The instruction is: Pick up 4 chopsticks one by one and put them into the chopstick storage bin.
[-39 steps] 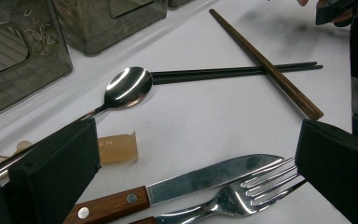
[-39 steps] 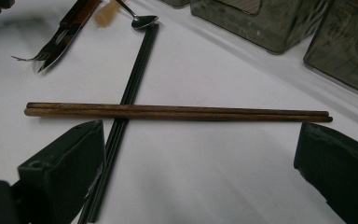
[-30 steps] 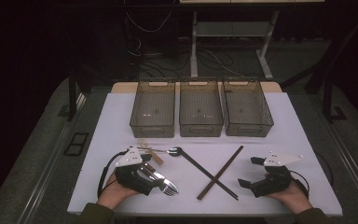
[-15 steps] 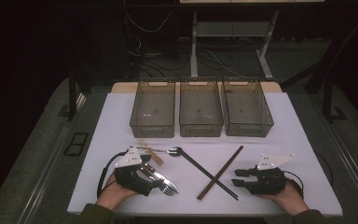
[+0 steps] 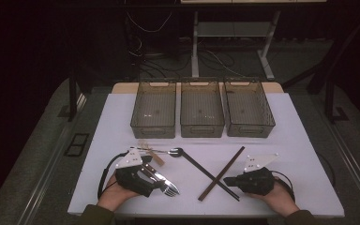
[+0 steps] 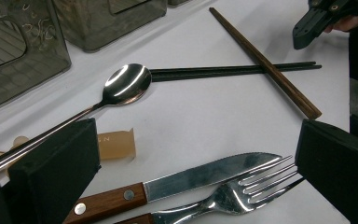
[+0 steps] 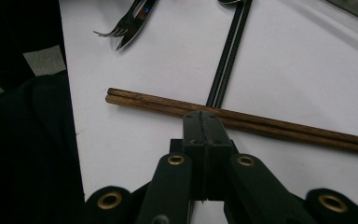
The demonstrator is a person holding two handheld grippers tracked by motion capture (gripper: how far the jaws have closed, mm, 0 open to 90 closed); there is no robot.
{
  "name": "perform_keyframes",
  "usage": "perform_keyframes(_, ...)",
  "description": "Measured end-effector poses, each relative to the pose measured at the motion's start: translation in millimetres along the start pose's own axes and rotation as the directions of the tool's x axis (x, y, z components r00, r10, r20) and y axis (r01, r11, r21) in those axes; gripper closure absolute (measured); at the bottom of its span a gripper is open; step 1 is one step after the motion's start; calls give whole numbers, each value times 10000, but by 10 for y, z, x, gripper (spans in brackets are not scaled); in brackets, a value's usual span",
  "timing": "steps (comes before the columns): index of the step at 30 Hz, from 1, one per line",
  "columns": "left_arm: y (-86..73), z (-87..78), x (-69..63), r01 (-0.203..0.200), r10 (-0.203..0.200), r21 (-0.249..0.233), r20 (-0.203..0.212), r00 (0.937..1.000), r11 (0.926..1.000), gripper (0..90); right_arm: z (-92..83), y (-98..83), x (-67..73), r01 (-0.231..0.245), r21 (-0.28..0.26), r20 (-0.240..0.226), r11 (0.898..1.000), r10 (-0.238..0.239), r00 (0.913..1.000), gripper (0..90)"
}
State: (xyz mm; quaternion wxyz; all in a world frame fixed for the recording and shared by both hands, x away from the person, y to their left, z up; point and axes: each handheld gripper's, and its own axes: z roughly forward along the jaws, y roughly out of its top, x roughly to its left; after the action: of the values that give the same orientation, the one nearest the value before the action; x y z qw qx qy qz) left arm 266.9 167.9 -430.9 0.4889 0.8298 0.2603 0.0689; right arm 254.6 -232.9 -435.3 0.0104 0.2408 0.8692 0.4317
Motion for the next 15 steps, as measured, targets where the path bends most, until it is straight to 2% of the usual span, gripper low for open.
perform_keyframes(5,-1,1,0,-9,9,-5,35,10000,10000,0,83,32,3,24,104,-54,9999,-23,10000,899)
perform_keyframes(11,-2,0,1,-11,11,-5,31,10000,10000,0,246,102,23,283,373,-256,9989,-274,9993,899)
perform_keyframes(15,-2,0,-1,-11,11,-13,45,10000,10000,0,286,114,24,320,448,-263,9985,-309,9992,899)
